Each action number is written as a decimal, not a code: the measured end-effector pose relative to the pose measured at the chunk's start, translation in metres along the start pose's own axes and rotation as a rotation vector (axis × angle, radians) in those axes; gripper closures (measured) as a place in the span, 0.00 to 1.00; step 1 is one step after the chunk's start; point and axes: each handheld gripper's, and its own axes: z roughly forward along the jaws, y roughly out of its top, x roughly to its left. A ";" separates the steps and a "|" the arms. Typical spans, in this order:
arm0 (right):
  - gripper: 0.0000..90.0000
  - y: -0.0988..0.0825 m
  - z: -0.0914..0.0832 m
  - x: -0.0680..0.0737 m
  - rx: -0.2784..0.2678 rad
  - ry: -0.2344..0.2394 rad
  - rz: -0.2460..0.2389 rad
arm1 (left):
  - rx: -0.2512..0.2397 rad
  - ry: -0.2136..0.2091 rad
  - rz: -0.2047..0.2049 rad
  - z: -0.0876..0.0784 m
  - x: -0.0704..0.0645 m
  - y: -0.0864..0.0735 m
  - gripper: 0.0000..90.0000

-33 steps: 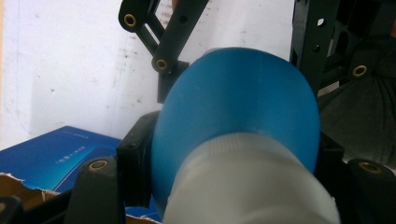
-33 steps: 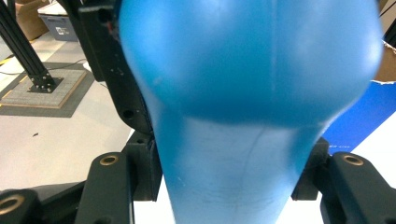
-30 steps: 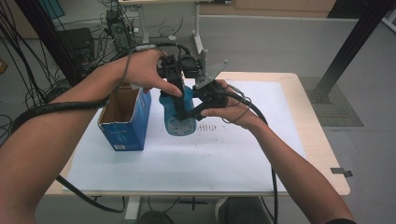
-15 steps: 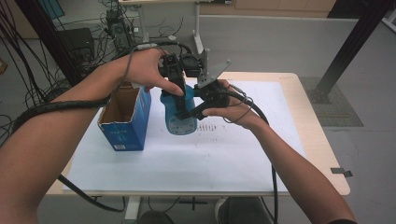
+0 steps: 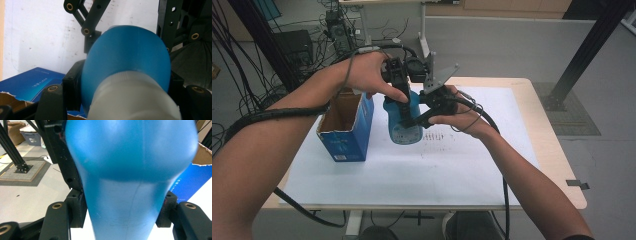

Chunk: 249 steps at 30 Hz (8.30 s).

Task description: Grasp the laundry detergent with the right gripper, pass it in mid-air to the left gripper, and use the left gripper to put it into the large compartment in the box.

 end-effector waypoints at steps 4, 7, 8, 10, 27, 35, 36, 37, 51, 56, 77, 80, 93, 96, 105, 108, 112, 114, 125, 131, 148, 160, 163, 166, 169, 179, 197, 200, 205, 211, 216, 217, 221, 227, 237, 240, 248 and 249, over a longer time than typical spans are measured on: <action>0.39 -0.001 -0.001 0.000 -0.007 -0.006 0.010 | 0.007 0.002 -0.002 0.001 0.000 0.000 0.40; 0.32 -0.003 -0.003 0.000 -0.005 -0.013 0.030 | 0.005 0.005 -0.006 0.001 0.000 -0.002 0.40; 0.29 -0.004 -0.003 0.000 -0.003 -0.021 0.041 | 0.000 0.004 -0.015 0.000 0.000 -0.002 0.40; 0.21 -0.008 -0.004 -0.002 0.028 -0.031 0.079 | 0.001 0.007 -0.018 -0.001 0.001 -0.003 0.40; 0.03 -0.036 -0.040 0.004 0.131 -0.130 0.248 | 0.014 0.020 -0.202 -0.016 0.019 -0.011 0.40; 0.02 -0.049 -0.076 0.006 0.201 -0.208 0.292 | 0.005 0.041 -0.320 -0.037 0.029 -0.019 0.40; 0.02 -0.050 -0.080 0.006 0.209 -0.218 0.296 | 0.009 0.045 -0.335 -0.040 0.031 -0.020 0.40; 0.02 -0.051 -0.085 0.006 0.218 -0.228 0.298 | 0.011 0.048 -0.352 -0.042 0.032 -0.021 0.40; 0.02 -0.066 -0.144 0.005 0.334 -0.373 0.340 | -0.050 0.066 -0.698 -0.091 0.056 -0.050 0.40; 0.01 -0.071 -0.161 0.004 0.357 -0.413 0.360 | -0.050 0.111 -0.800 -0.111 0.060 -0.064 0.40; 0.02 -0.068 -0.184 0.009 0.426 -0.453 0.357 | -0.063 0.151 -1.198 -0.160 0.079 -0.132 0.40; 0.02 -0.066 -0.185 0.010 0.433 -0.457 0.352 | -0.064 0.159 -1.223 -0.159 0.082 -0.136 0.40; 0.02 -0.067 -0.191 0.013 0.438 -0.467 0.351 | -0.084 0.157 -1.291 -0.146 0.093 -0.150 0.40; 0.02 -0.067 -0.189 0.014 0.436 -0.462 0.346 | -0.090 0.155 -1.302 -0.143 0.094 -0.153 0.40; 0.02 -0.065 -0.185 0.014 0.437 -0.455 0.340 | -0.080 0.155 -1.312 -0.124 0.099 -0.159 0.40; 0.02 -0.065 -0.184 0.014 0.438 -0.453 0.339 | -0.077 0.149 -1.314 -0.118 0.099 -0.161 0.40; 0.02 -0.065 -0.182 0.014 0.443 -0.451 0.336 | -0.074 0.149 -1.315 -0.109 0.100 -0.164 0.40; 0.02 -0.065 -0.182 0.013 0.444 -0.451 0.337 | -0.076 0.148 -1.317 -0.104 0.101 -0.166 0.40; 0.02 -0.064 -0.179 0.014 0.455 -0.451 0.328 | -0.072 0.141 -1.319 -0.077 0.102 -0.171 0.40; 0.02 -0.065 -0.179 0.014 0.454 -0.445 0.332 | -0.065 0.134 -1.312 -0.062 0.104 -0.170 0.40; 0.02 -0.066 -0.178 0.014 0.467 -0.447 0.330 | -0.058 0.116 -1.304 -0.020 0.108 -0.167 0.40; 0.02 -0.069 -0.176 0.013 0.475 -0.443 0.331 | -0.049 0.105 -1.302 0.019 0.106 -0.170 0.40; 0.02 -0.069 -0.175 0.013 0.476 -0.442 0.330 | -0.047 0.098 -1.303 0.028 0.105 -0.171 0.40; 0.02 -0.070 -0.175 0.014 0.476 -0.441 0.333 | -0.042 0.096 -1.302 0.037 0.105 -0.171 0.40; 0.02 -0.071 -0.175 0.014 0.480 -0.440 0.334 | -0.040 0.100 -1.298 0.045 0.104 -0.169 0.40; 0.02 -0.071 -0.173 0.015 0.479 -0.442 0.329 | -0.032 0.101 -1.287 0.065 0.102 -0.164 0.40; 0.02 -0.078 -0.179 0.015 0.485 -0.452 0.341 | -0.020 0.075 -1.285 0.097 0.101 -0.161 0.40; 0.02 -0.079 -0.179 0.015 0.490 -0.452 0.342 | -0.018 0.071 -1.288 0.100 0.102 -0.161 0.40; 0.02 -0.080 -0.179 0.015 0.492 -0.456 0.343 | -0.014 0.065 -1.289 0.106 0.102 -0.163 0.40; 0.02 -0.081 -0.179 0.016 0.494 -0.457 0.344 | 0.001 0.063 -1.281 0.113 0.100 -0.164 0.40; 0.02 -0.082 -0.179 0.016 0.500 -0.461 0.348 | -0.006 0.065 -1.280 0.113 0.100 -0.166 0.40; 0.02 -0.082 -0.179 0.016 0.500 -0.462 0.348 | -0.007 0.066 -1.280 0.113 0.101 -0.166 0.40; 0.02 -0.081 -0.179 0.017 0.507 -0.467 0.343 | -0.009 0.069 -1.281 0.114 0.101 -0.165 0.40; 0.02 -0.080 -0.180 0.016 0.509 -0.472 0.340 | -0.005 0.067 -1.283 0.115 0.103 -0.165 0.40; 0.02 -0.079 -0.178 0.015 0.522 -0.471 0.330 | -0.010 0.059 -1.290 0.116 0.103 -0.165 0.39; 0.02 -0.078 -0.179 0.015 0.520 -0.473 0.329 | -0.010 0.059 -1.291 0.116 0.103 -0.165 0.39; 0.02 -0.077 -0.182 0.016 0.523 -0.477 0.328 | -0.008 0.061 -1.292 0.116 0.103 -0.164 0.39; 0.02 -0.077 -0.182 0.016 0.523 -0.477 0.328 | -0.008 0.061 -1.292 0.116 0.103 -0.163 0.39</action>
